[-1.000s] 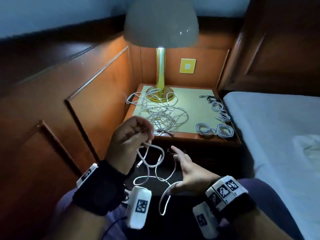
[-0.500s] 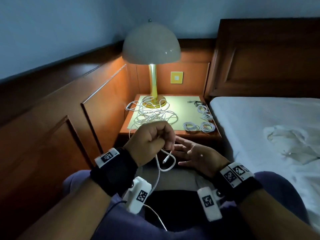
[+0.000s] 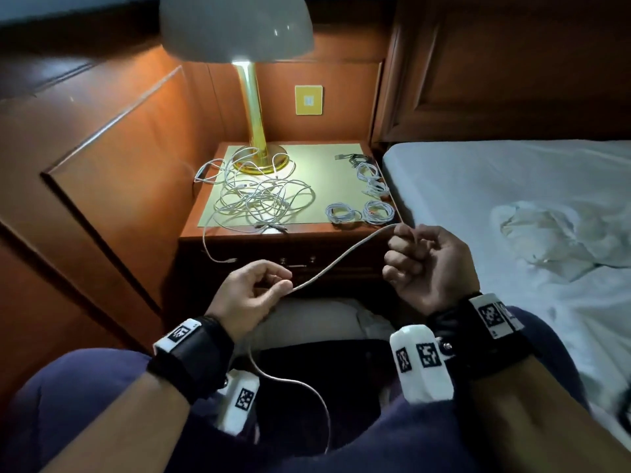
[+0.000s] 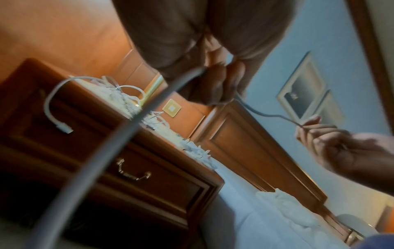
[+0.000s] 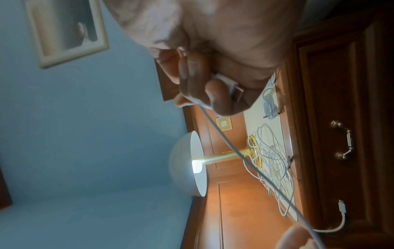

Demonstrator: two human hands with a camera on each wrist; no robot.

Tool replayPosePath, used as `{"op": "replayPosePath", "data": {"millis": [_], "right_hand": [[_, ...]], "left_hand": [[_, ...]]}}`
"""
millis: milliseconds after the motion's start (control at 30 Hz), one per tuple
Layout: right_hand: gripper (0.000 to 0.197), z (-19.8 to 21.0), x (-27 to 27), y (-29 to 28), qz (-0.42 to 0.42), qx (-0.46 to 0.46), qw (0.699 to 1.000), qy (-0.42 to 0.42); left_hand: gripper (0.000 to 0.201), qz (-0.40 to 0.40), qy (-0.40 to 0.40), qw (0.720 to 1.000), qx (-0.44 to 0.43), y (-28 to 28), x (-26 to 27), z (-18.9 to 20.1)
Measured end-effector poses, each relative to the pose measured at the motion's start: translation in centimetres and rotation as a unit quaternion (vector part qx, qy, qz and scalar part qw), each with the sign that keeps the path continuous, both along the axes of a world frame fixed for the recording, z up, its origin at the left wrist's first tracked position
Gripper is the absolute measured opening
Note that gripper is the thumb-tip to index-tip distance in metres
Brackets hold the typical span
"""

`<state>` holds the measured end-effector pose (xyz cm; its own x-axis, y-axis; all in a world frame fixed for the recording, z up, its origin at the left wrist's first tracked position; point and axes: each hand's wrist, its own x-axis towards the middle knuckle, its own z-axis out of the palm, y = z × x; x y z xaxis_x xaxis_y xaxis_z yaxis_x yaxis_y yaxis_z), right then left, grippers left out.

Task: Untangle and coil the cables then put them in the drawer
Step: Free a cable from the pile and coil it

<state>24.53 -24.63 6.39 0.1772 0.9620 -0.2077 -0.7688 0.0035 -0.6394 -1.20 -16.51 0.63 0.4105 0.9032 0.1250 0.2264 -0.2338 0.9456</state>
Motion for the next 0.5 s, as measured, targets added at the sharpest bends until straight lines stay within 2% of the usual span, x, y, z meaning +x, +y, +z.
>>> {"op": "replayPosePath", "data": {"millis": [33, 100, 133, 233, 267, 333, 400, 500], "right_hand": [[0.021, -0.2, 0.4, 0.1, -0.026, -0.003, 1.0, 0.009], [0.023, -0.3, 1.2, 0.5, -0.083, -0.012, 0.996, 0.014], [0.025, -0.2, 1.6, 0.7, -0.11, -0.017, 0.994, 0.014], [0.028, 0.1, 2.7, 1.3, -0.162, -0.026, 0.986, -0.004], [0.029, 0.0, 2.8, 1.5, -0.164, -0.028, 0.986, -0.027], [0.03, -0.3, 2.2, 1.8, -0.139, -0.031, 0.983, -0.114], [0.033, -0.8, 0.6, 2.1, -0.098, -0.031, 0.96, -0.262], [0.031, -2.7, -2.4, 2.4, -0.005, -0.023, 0.865, -0.502]], "left_hand": [[0.006, -0.007, 0.019, 1.0, -0.011, 0.3, -0.3, -0.6], [0.024, -0.015, 0.045, 0.999, -0.018, 0.8, -0.8, -1.3], [0.025, -0.011, 0.057, 0.998, -0.011, 1.1, -1.1, -1.4], [0.008, 0.022, 0.063, 0.998, 0.021, 1.8, -1.7, -1.3], [0.014, 0.033, 0.072, 0.996, 0.045, 1.9, -1.8, -1.3], [0.02, 0.03, 0.098, 0.99, 0.099, 2.1, -1.9, -1.6], [0.017, -0.003, 0.108, 0.983, 0.152, 1.8, -1.5, -1.7], [0.016, -0.074, 0.085, 0.969, 0.218, 1.2, -0.7, -1.9]]}}
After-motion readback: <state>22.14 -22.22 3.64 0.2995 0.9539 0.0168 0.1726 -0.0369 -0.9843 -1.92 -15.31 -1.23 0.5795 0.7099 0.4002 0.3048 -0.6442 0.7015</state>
